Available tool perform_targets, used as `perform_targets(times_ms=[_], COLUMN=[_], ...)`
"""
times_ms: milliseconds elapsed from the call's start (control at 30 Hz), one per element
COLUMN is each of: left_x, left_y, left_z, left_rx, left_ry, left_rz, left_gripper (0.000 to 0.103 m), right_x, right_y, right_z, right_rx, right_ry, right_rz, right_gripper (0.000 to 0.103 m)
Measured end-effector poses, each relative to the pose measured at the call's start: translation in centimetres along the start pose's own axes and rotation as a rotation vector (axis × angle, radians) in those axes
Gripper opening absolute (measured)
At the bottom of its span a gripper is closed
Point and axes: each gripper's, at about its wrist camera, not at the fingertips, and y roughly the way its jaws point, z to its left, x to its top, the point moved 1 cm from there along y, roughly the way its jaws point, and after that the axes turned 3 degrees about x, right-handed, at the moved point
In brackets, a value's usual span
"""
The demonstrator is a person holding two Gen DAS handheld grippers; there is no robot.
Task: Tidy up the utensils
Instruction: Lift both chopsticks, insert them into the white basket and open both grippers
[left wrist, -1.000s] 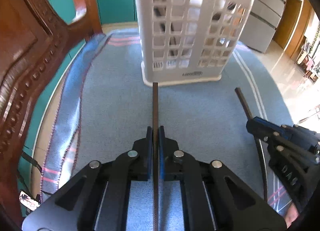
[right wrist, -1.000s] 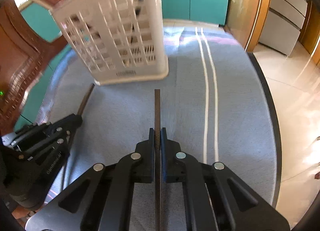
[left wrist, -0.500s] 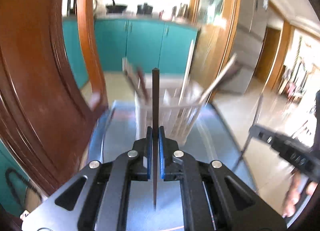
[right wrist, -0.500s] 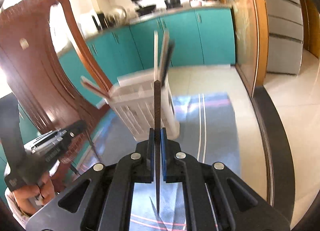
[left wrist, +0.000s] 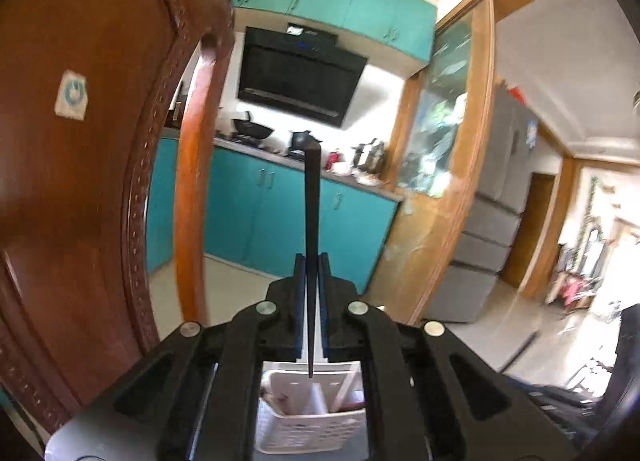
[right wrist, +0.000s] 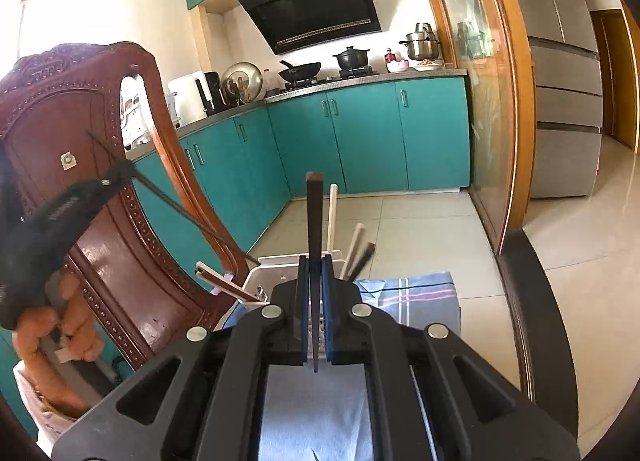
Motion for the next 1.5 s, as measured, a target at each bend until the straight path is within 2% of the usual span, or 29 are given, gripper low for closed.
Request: perform_targets(times_ms=[133,233,300,367,467,633,700,933,1033,1167,1267,1400,1467,1500], left_x=[-1.7,-2.6,-3.3,-3.3,-3.0,-2.7,-3.0,-4.0,-4.3,-4.7,-4.9,-5.0,-5.2,-5.3], left_y=[3.2,5.0,6.2,6.6,5.9,3.0,1.7,-0.3,-0.1,0.6,0.8,0.5,0.4,0.4], left_z=[0.0,0.1,-0.1,0.4,0.5,1.0,1.4,1.7,2.1,2.5,2.7,3.1,3.3,3.4], left_rx=[0.017,0.063,0.075,0.077,0.070,0.071,0.070,0.077,0.087,0.100,0.103,0.101,0.099,0.098], left_ry=[0.022,0.063,0.087,0.076,0.083,0.081,0.079,0.107,0.119,0.128,0.140,0.139,0.140,0.141], left_rz=[0.088,0.126,0.178,0.196,0.179,0.135,0.126,0.131,0.148,0.173,0.185,0.186,0.191,0.193], left_gripper=[0.007,0.007,0.007,0.014,0.029,0.039,0.041,0.047,0.047,0.047,0.047,0.051,0.052,0.052], right_x=[0.5,1.0,1.3,1.5,1.9,3.1,3.6,4.5,4.1,3.0,1.9,1.1,0.4,0.0], right_y=[0.4,0.0,-0.3,-0.5,-1.1,-2.6,-2.4,0.5,2.1,6.1,8.3,9.0,8.6,8.2], right_z=[0.9,1.4,1.8,2.1,2.1,1.4,0.7,-2.2,-2.2,-0.9,-0.2,0.7,1.2,1.5], right_rx=[0.022,0.035,0.035,0.030,0.033,0.027,-0.011,-0.038,-0.069,-0.153,-0.148,-0.135,-0.162,-0.178], right_ry=[-0.009,-0.014,-0.027,-0.038,-0.028,0.026,0.059,0.182,0.152,0.034,-0.007,-0.052,-0.094,-0.117], right_rz=[-0.013,-0.037,-0.055,-0.068,-0.107,-0.260,-0.303,-0.382,-0.439,-0.379,-0.318,-0.283,-0.289,-0.294], right_gripper=[0.006,0.006,0.006,0.006,0.006,0.007,0.007,0.007,0.007,0.007,0.007,0.007,0.014,0.031])
